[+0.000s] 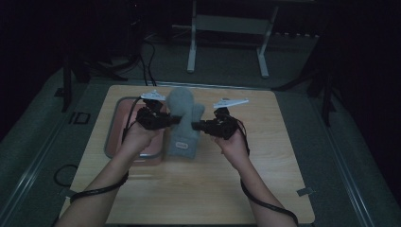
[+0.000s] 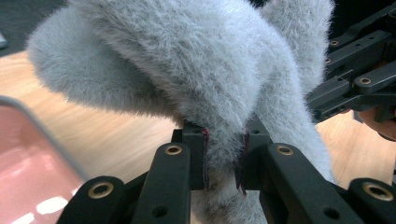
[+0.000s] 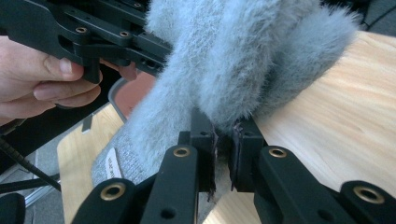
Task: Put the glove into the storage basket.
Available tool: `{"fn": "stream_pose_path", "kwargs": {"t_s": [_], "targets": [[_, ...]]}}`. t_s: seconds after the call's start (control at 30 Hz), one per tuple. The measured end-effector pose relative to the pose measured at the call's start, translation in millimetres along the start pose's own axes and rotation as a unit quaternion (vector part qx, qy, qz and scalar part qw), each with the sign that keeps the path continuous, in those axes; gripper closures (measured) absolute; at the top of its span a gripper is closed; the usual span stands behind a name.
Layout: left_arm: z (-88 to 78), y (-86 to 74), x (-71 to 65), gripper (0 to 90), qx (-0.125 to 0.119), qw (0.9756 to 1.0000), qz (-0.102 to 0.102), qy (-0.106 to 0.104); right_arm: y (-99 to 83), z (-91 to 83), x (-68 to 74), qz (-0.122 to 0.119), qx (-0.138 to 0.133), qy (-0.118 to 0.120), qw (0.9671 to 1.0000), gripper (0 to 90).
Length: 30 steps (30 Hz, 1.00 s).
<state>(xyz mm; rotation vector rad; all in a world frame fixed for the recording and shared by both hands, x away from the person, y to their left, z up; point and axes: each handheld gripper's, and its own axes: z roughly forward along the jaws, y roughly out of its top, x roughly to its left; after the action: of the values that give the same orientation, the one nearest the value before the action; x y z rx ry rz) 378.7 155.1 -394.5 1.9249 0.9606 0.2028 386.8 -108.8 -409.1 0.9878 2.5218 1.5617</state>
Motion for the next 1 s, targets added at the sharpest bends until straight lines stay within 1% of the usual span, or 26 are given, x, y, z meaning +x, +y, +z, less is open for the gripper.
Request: {"fn": "stream_pose_path", "kwargs": {"t_s": [0.03, 0.07, 0.1, 0.27, 0.3, 0.33, 0.37, 0.43, 0.53, 0.57, 0.63, 0.67, 0.73, 0.77, 0.8, 0.83, 0.93, 0.97, 1.0], "targets": [[-4.4, 0.4, 2.6, 78.3, -0.001, 1.0000, 0.002, 0.004, 9.2, 7.8, 5.2, -0.006, 0.002, 0.005, 1.0000, 82.4], [-7.4, 0.8, 4.8, 78.3, -0.001, 1.0000, 0.000, 0.007, 13.2, 11.3, 7.6, -0.010, 0.002, 0.005, 0.9999, 82.3], [-12.7, 1.9, 8.3, 78.3, 0.000, 0.9999, -0.002, 0.011, 16.1, 13.8, 9.4, -0.013, 0.003, 0.006, 0.9999, 82.3], [-35.9, 6.6, 20.6, 78.3, 0.003, 0.9994, 0.000, 0.035, 34.2, 33.4, 20.7, -0.021, -0.003, 0.018, 0.9996, 82.3], [-39.3, 6.7, 22.8, 78.3, 0.003, 0.9993, 0.000, 0.038, 37.4, 37.4, 22.8, -0.021, -0.005, 0.021, 0.9995, 82.4], [-39.3, 6.7, 22.8, 78.3, 0.003, 0.9993, 0.000, 0.038, 39.7, 40.6, 24.5, -0.021, -0.005, 0.023, 0.9995, 82.3], [-48.5, 5.5, 30.6, 78.3, 0.000, 0.9989, -0.002, 0.046, 43.6, 46.2, 26.5, -0.022, -0.007, 0.026, 0.9994, 82.3], [-54.5, 2.2, 38.8, 78.3, -0.006, 0.9986, -0.011, 0.052, 49.0, 56.1, 29.9, -0.021, -0.006, 0.031, 0.9993, 82.4], [-59.6, -5.6, 51.7, 78.3, -0.006, 0.9980, -0.023, 0.059, 54.0, 72.9, 33.7, -0.020, -0.001, 0.033, 0.9993, 82.4], [-60.0, -9.0, 55.7, 78.3, -0.006, 0.9977, -0.025, 0.062, 54.5, 79.0, 33.9, -0.021, 0.002, 0.034, 0.9992, 82.4], [-59.7, -15.7, 63.3, 78.3, -0.005, 0.9972, -0.035, 0.066, 54.3, 91.2, 33.1, -0.018, 0.009, 0.035, 0.9992, 82.4], [-58.4, -20.8, 68.8, 78.3, -0.004, 0.9969, -0.039, 0.069, 53.7, 95.9, 32.6, -0.018, 0.011, 0.035, 0.9992, 82.4], [-54.0, -29.4, 78.5, 78.3, 0.000, 0.9959, -0.053, 0.072, 49.9, 110.5, 29.6, -0.016, 0.017, 0.032, 0.9992, 82.3], [-51.6, -32.8, 81.7, 78.3, 0.002, 0.9956, -0.057, 0.074, 47.7, 117.4, 27.7, -0.013, 0.021, 0.032, 0.9992, 82.3], [-47.5, -38.4, 87.0, 78.2, 0.005, 0.9948, -0.068, 0.075, 45.8, 122.4, 26.2, -0.010, 0.024, 0.029, 0.9992, 82.3], [-44.2, -42.9, 90.8, 78.2, 0.008, 0.9944, -0.073, 0.076, 42.1, 130.3, 23.9, -0.008, 0.029, 0.025, 0.9992, 82.3], [-33.9, -55.1, 100.7, 78.2, 0.018, 0.9930, -0.087, 0.077, 32.1, 146.7, 18.9, -0.001, 0.043, 0.012, 0.9990, 82.3], [-33.9, -55.1, 100.7, 78.2, 0.018, 0.9930, -0.087, 0.077, 32.1, 146.7, 18.9, -0.001, 0.043, 0.012, 0.9990, 82.3], [-29.7, -59.5, 103.8, 78.2, 0.021, 0.9925, -0.092, 0.078, 29.4, 151.3, 17.6, 0.000, 0.050, 0.008, 0.9987, 82.3]]}}
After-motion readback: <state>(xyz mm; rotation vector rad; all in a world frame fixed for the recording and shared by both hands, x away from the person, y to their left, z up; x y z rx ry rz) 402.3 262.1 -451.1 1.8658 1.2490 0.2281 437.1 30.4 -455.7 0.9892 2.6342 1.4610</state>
